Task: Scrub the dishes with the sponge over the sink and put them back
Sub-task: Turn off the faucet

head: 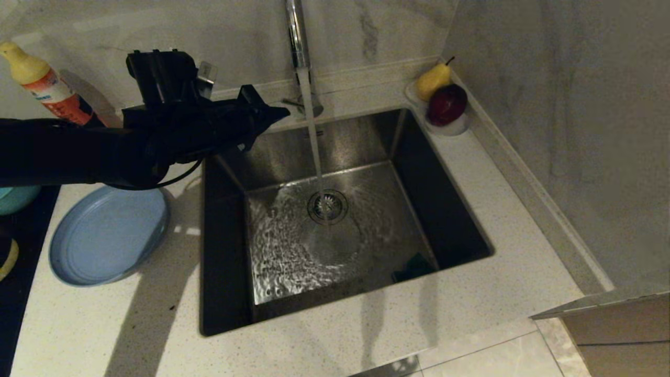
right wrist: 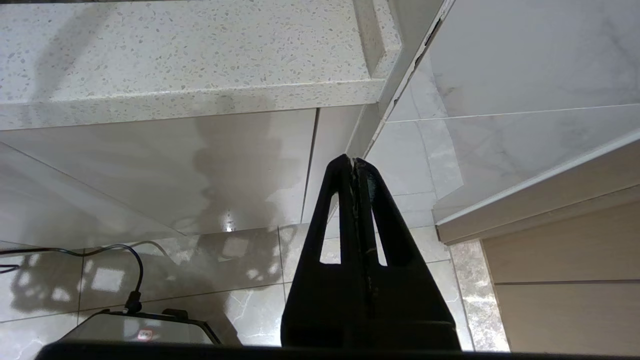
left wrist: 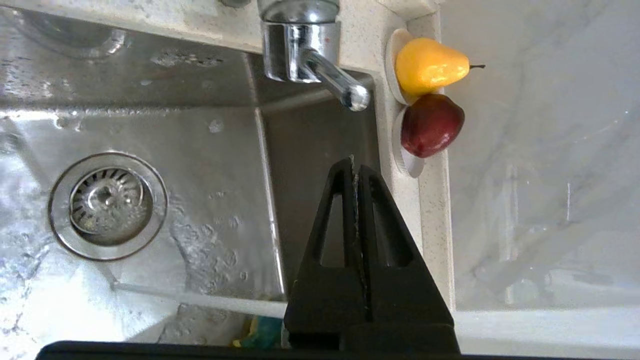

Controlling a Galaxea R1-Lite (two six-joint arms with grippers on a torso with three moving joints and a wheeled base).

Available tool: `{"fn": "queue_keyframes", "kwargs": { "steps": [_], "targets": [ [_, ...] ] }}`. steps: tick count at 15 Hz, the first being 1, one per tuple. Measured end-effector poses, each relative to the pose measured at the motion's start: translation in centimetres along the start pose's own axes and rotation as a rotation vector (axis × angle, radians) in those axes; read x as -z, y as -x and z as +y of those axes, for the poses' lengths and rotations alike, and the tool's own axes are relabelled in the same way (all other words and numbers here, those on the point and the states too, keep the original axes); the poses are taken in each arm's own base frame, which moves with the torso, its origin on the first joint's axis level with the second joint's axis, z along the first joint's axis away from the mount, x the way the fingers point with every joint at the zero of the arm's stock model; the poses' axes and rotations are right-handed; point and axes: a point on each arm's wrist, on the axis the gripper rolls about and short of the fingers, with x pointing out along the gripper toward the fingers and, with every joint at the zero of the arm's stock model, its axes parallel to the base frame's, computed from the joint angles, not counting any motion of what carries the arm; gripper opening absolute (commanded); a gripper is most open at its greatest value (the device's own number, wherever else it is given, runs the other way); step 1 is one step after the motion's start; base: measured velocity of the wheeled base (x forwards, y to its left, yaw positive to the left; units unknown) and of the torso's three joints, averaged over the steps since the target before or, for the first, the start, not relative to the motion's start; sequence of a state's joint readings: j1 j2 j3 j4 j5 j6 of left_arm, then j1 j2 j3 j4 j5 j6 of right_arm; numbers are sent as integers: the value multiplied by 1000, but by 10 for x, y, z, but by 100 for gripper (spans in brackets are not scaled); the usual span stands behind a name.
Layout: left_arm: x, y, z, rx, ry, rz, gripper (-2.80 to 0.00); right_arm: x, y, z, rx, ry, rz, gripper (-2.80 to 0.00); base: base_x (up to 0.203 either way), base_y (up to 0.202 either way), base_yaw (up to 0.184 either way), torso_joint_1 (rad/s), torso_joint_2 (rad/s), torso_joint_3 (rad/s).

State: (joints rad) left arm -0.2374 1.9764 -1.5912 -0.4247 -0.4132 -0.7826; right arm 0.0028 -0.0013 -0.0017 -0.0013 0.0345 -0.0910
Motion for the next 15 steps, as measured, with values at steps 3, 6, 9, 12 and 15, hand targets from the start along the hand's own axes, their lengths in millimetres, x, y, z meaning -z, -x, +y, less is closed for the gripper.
{"fn": "queue_keyframes", "kwargs": {
  "steps": [3, 6, 9, 12, 15],
  "targets": [
    [-1, -4, 2, 1, -1, -11, -280, 0, 0, 0, 0, 0, 0, -280, 0, 0, 0, 0, 0, 0],
    [-5, -7, 0, 12, -8, -25, -280, 0, 0, 0, 0, 0, 0, -280, 0, 0, 0, 0, 0, 0],
    [-8, -14, 2, 5, -14, -52, -280, 0, 0, 0, 0, 0, 0, -280, 0, 0, 0, 0, 0, 0],
    [-8, -23, 8, 4, -16, -64, -280, 0, 0, 0, 0, 0, 0, -280, 0, 0, 0, 0, 0, 0],
    [-11, -33, 11, 17, -26, -81, -280, 0, 0, 0, 0, 0, 0, -280, 0, 0, 0, 0, 0, 0]
  ]
}}
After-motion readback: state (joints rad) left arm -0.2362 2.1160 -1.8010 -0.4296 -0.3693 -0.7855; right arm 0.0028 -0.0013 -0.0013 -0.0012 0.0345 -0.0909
